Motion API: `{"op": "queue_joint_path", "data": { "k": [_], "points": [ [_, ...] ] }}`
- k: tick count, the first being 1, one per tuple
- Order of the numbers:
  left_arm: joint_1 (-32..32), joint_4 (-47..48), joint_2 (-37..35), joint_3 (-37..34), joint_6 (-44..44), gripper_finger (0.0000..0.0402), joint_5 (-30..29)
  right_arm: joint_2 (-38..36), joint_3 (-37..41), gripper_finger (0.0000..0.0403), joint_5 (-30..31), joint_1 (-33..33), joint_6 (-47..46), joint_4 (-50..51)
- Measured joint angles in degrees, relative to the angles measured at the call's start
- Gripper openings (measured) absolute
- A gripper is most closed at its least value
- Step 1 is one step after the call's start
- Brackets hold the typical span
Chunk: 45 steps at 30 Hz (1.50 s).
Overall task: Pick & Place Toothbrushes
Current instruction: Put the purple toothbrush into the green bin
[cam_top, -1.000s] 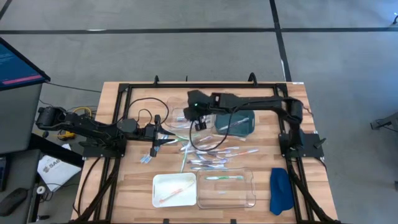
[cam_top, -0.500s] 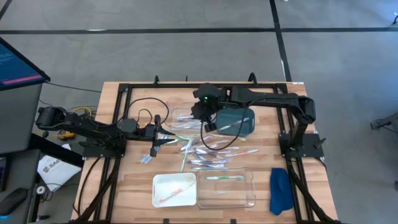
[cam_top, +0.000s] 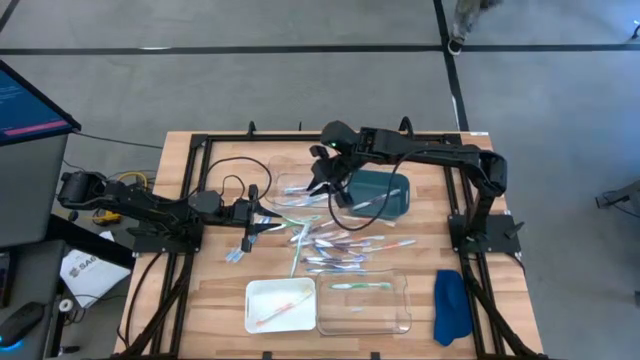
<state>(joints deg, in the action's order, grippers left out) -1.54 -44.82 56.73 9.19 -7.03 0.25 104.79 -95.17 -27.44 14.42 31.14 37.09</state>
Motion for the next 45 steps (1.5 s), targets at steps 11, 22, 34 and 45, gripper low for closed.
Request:
{"op": "queue_joint_path", "data": {
  "k": [11,22,34,45],
  "points": [
    [0.00,0.15,0.02,-0.76,0.48,0.0094,-0.87,0.57,0.17,0.0075,-6.16,0.28,-3.27,11.26],
    [0.00,-0.24,0.02,-0.76,1.53,0.0094,-0.87,-0.20,8.32,0.0075,-6.40,-0.52,-10.51,12.63],
    [0.00,-0.38,0.02,-0.76,1.57,0.0094,-0.87,-3.67,8.90,0.0075,-5.17,-2.27,-15.84,21.05],
    [0.00,-0.92,0.02,-0.76,1.99,0.0094,-0.86,-8.12,8.84,0.0075,-5.07,-10.63,-17.71,13.18]
  ]
}}
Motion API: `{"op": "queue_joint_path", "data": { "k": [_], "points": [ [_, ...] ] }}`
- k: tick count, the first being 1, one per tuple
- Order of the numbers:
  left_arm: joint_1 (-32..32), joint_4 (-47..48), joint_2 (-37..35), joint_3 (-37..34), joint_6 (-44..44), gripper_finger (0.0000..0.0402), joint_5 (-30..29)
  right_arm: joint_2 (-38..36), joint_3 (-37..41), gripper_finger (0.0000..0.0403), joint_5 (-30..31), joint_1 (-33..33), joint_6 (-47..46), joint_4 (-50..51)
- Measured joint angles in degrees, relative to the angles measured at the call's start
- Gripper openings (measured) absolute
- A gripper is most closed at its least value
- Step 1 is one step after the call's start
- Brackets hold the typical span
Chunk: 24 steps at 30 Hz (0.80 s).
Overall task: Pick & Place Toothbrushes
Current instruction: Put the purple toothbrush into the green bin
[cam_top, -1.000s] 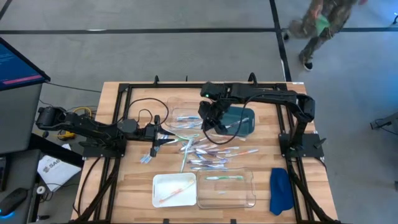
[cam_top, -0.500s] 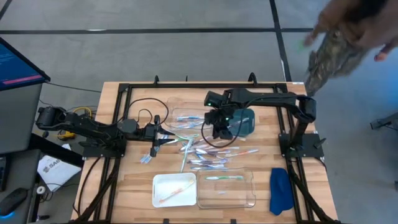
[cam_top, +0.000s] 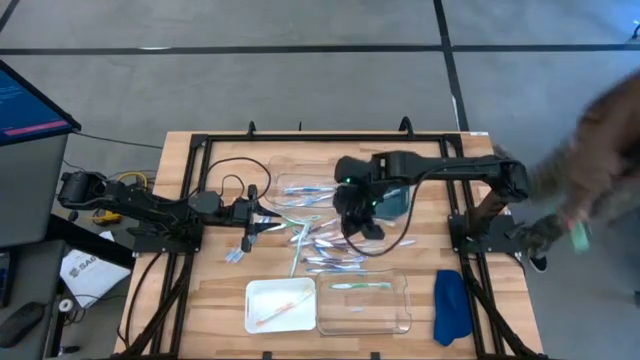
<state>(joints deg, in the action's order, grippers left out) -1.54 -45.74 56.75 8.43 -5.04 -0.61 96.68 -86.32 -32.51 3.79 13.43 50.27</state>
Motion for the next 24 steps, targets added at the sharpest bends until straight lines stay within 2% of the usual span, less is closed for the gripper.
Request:
{"op": "queue_joint_path", "data": {
  "k": [2,5,8,14,19,24],
  "points": [
    [0.00,-0.33,0.00,0.02,0.88,0.0094,0.01,1.20,-0.07,0.0075,0.87,-1.54,0.00,-3.83],
    [-0.04,-0.36,0.00,0.01,1.91,0.0094,0.46,3.36,-0.07,0.0075,6.61,-2.89,-1.01,-7.64],
    [-0.63,-0.34,0.00,0.02,3.61,0.0094,1.77,6.44,-0.06,0.0075,11.64,-3.02,-3.24,-6.83],
    [-4.57,-1.35,0.00,0.02,5.72,0.0094,2.00,12.26,-0.02,0.0075,11.71,-2.98,-6.08,-0.35],
    [-7.22,-3.69,-0.02,0.02,5.49,0.0094,1.99,16.61,0.00,0.0075,11.63,-3.15,-7.60,0.46],
    [-7.58,-3.79,-0.02,0.02,5.31,0.0094,1.97,17.08,-0.07,0.0075,11.97,-2.47,-8.94,0.34]
  ]
}}
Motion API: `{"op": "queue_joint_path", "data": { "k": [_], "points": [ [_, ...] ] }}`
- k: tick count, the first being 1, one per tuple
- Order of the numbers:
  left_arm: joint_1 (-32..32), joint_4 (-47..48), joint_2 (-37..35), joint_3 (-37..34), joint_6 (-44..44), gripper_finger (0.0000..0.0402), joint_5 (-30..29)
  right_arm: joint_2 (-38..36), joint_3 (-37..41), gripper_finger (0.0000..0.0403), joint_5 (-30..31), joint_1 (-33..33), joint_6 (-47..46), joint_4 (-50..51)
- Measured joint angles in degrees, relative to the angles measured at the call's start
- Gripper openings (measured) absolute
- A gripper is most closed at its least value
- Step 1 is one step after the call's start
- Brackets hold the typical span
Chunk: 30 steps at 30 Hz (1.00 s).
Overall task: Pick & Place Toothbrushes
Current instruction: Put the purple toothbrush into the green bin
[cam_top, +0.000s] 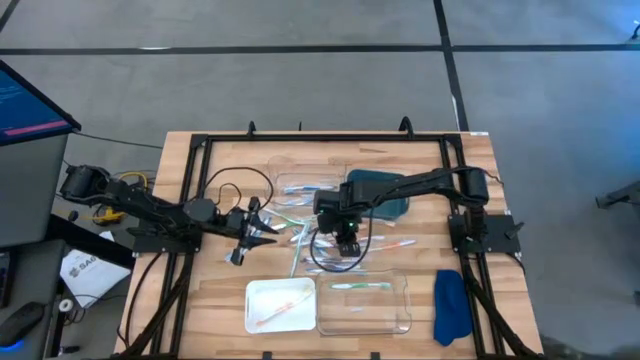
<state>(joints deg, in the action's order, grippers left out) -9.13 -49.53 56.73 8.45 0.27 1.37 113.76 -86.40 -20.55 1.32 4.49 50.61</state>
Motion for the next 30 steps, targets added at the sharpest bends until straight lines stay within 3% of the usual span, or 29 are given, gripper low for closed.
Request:
{"op": "queue_joint_path", "data": {
  "k": [10,17,24,30],
  "points": [
    [0.00,0.10,0.00,0.00,-0.28,0.0094,-0.02,-3.35,0.03,0.0047,11.10,-1.61,0.24,2.47],
    [0.02,0.14,0.00,0.00,-0.24,0.0094,-0.02,-3.85,0.12,0.0004,16.98,-8.30,11.75,5.45],
    [0.02,0.15,0.02,0.00,0.12,0.0094,-0.02,-3.87,0.09,0.0001,31.08,-11.57,19.77,4.07],
    [-0.91,-0.03,0.02,0.00,0.13,0.0094,-0.04,-3.87,0.07,0.0003,28.35,-11.86,19.96,1.42]
  ]
}}
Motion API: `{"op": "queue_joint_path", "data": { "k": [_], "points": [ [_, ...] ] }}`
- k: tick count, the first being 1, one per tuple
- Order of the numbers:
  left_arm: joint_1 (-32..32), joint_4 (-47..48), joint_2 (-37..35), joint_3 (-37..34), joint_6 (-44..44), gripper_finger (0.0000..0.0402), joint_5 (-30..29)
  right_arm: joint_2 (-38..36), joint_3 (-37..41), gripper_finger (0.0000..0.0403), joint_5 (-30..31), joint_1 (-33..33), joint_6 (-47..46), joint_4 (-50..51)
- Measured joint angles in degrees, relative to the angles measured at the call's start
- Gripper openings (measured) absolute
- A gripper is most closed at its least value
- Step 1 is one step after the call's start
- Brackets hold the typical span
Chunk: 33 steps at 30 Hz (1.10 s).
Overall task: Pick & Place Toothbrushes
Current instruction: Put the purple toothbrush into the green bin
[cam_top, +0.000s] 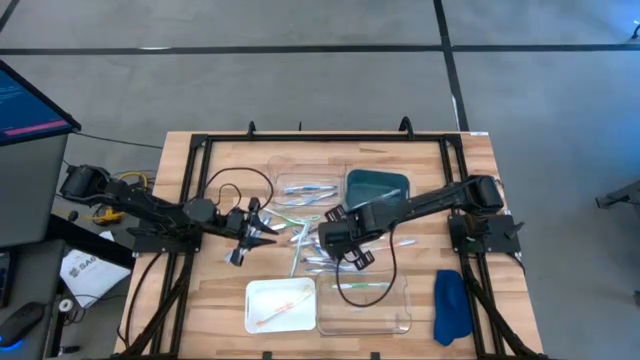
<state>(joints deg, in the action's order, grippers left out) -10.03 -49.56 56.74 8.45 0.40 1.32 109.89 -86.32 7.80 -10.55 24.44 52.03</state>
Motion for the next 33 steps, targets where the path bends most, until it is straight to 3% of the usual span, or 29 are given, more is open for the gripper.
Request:
{"op": "queue_joint_path", "data": {
  "k": [6,12,19,25,33],
  "points": [
    [-0.07,-0.28,0.00,0.00,-0.07,0.0094,0.00,0.00,1.41,0.0027,-6.29,1.00,-0.34,-2.54],
    [-0.07,-0.40,0.01,0.00,-0.07,0.0094,0.00,0.04,5.53,0.0107,-13.69,2.97,-1.42,-7.10],
    [-0.07,-0.63,0.01,0.00,0.04,0.0094,0.00,0.04,6.20,0.0182,-14.06,3.52,-0.82,-9.39],
    [-0.07,-0.63,0.00,0.00,0.07,0.0094,0.00,0.07,6.21,0.0190,-14.02,4.73,-1.51,-9.50],
    [-0.46,-0.63,0.00,0.00,0.08,0.0094,0.00,0.04,7.25,0.0166,-14.18,4.61,-1.55,-11.93]
  ]
}}
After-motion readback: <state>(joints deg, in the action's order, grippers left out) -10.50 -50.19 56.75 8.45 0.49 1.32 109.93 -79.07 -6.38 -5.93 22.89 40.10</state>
